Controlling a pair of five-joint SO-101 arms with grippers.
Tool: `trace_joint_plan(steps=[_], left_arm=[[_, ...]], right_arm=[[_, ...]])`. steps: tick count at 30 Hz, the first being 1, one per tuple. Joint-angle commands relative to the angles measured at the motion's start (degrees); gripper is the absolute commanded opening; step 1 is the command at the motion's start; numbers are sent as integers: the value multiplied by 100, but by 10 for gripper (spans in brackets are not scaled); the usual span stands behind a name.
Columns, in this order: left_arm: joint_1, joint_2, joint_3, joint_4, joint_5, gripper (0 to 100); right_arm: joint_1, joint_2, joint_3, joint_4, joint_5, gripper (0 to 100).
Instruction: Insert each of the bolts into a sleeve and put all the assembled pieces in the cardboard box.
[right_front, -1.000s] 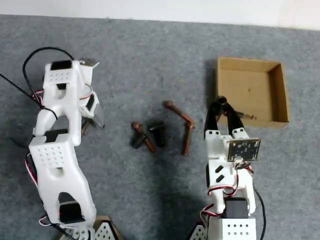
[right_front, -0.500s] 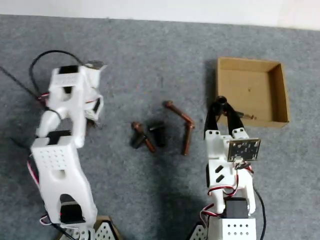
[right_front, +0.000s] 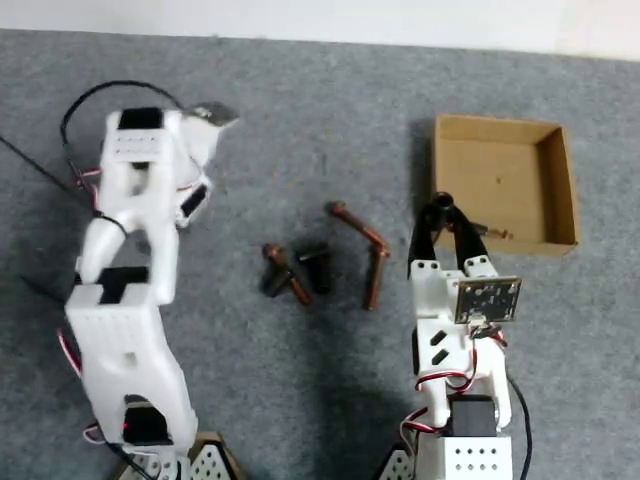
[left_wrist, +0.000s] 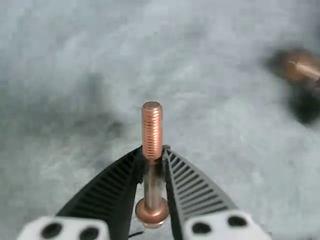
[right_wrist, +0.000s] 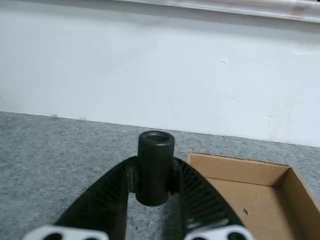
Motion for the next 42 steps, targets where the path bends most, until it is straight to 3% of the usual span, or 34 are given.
trace_joint_plan(steps=[1, 6, 19, 24, 29, 34, 39, 42], left_arm=[[602, -593, 4, 730, -2655, 4], [673, -541, 752, 730, -3367, 4], [664, -549, 558, 730, -3341, 20], [655, -549, 541, 387, -2321, 159], [708, -593, 532, 44, -1811, 168], [576, -593, 13, -202, 782, 171], [629, -576, -268, 484, 4589, 168], [760, -602, -40, 686, 6400, 168]], right_arm=[[-48, -110, 690, 13, 44, 6], [-48, -110, 690, 4, 44, 6], [-48, -110, 690, -4, 44, 6], [-48, -110, 690, 4, 44, 6], [-48, -110, 690, 4, 44, 6], [-48, -110, 690, -4, 44, 6], [-48, -110, 690, -4, 44, 6], [-48, -110, 690, -4, 44, 6]])
